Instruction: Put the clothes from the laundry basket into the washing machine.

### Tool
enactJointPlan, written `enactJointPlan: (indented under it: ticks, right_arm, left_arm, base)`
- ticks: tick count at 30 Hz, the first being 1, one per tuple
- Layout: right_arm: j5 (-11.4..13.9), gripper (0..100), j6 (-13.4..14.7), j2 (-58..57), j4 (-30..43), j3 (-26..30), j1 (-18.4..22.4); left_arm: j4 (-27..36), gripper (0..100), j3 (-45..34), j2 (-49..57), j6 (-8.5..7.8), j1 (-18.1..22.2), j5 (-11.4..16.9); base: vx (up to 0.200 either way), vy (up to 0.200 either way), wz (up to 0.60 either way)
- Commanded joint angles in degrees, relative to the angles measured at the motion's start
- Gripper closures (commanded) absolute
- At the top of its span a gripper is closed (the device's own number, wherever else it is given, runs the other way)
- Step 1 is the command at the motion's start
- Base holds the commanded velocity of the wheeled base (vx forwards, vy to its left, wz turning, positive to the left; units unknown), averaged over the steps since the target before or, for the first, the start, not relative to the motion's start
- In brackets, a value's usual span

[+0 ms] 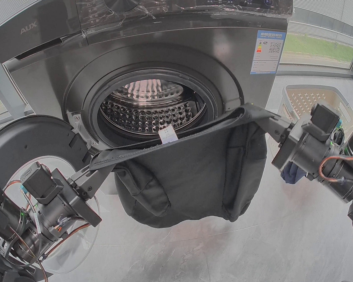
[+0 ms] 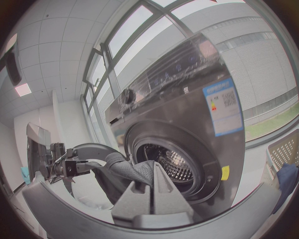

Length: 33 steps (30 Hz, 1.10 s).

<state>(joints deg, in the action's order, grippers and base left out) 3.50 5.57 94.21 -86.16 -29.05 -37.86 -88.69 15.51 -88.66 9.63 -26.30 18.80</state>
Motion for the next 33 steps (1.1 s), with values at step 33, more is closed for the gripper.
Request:
enactJointPlan:
  ticks: [33]
  right_arm:
    - [-1.21,100,1.99,-1.84,0.03,2.68,0.25]
  left_arm:
    - [1.15,100,7.26,1.56,-0.67,-3.15,-0.69]
  base:
    - [0.000,0.000,0.00]
